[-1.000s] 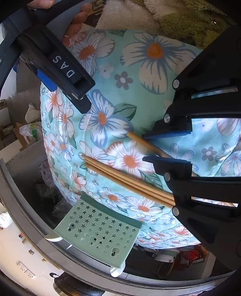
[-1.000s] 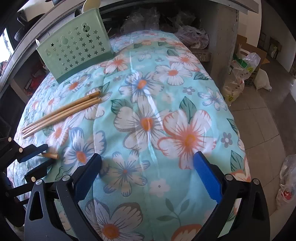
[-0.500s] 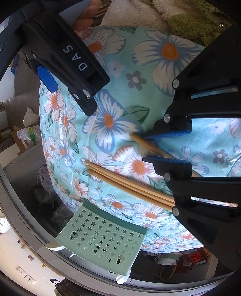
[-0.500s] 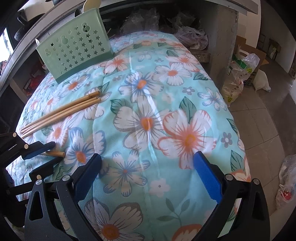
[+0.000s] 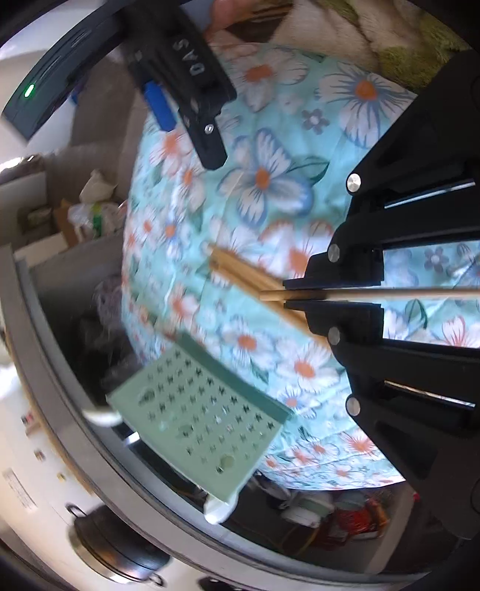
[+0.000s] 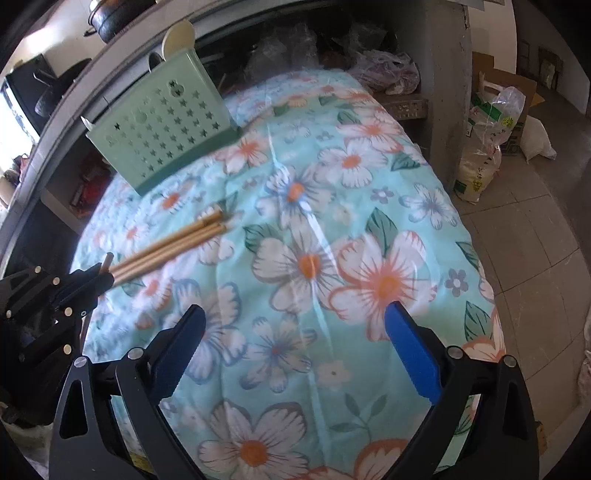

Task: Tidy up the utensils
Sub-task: 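Lift the chopstick upright with the left gripper while the right gripper grasps another chopstick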

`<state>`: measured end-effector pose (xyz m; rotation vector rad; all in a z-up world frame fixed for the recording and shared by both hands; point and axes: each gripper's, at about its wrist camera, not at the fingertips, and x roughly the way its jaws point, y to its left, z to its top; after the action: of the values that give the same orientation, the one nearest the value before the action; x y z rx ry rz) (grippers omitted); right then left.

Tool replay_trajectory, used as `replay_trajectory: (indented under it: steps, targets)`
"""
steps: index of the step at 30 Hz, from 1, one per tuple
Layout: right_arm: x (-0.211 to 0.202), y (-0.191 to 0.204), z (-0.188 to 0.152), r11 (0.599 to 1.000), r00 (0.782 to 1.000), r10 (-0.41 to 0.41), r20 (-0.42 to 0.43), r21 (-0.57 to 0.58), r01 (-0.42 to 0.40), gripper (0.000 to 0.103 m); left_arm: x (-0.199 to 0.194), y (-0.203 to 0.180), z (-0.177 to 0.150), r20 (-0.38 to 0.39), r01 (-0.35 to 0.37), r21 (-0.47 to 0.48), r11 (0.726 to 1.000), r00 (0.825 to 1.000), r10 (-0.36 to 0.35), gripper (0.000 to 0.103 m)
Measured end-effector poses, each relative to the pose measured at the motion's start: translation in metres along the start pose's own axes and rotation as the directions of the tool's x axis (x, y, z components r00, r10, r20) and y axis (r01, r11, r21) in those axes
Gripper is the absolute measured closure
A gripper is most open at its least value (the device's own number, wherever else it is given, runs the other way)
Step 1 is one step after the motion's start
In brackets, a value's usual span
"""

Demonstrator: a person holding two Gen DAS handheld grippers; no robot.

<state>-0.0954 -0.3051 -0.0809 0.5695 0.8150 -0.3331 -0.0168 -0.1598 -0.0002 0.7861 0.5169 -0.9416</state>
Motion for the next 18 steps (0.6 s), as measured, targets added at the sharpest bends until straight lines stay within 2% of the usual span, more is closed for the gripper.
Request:
replay_trajectory:
  steps: [3,6,7,11,14,18]
  targets:
    - [-0.014,0.010,0.009,0.997,0.996,0.075,0.053,0.000,-0.075,0.018,-0.009,0.023,0.000,0.021,0.002,-0.108,0.994,1.000,0.001,0.099]
    - [-0.016,0.017,0.018,0.977,0.976,0.207,0.064,0.030,-0.209,0.027,-0.017,0.045,-0.003,0.040,0.008,-0.220,0.975,0.999,0.000,0.099]
    - [-0.015,0.018,0.020,0.968,0.968,0.245,0.062,0.045,-0.248,0.029,-0.019,0.052,-0.004,0.045,0.015,-0.255,0.967,0.999,-0.003,0.099]
    - [0.005,0.022,0.027,0.896,0.908,0.418,0.022,0.154,-0.416,0.044,-0.028,0.075,-0.014,0.080,0.054,-0.403,0.914,0.997,-0.023,0.099]
    - [0.026,0.025,0.028,0.859,0.881,0.473,-0.022,0.233,-0.456,0.053,-0.030,0.087,-0.022,0.100,0.084,-0.488,0.869,0.994,-0.040,0.099]
    - [0.053,0.024,0.026,0.835,0.870,0.488,-0.076,0.331,-0.439,0.064,-0.030,0.102,-0.035,0.126,0.122,-0.590,0.798,0.990,-0.058,0.099]
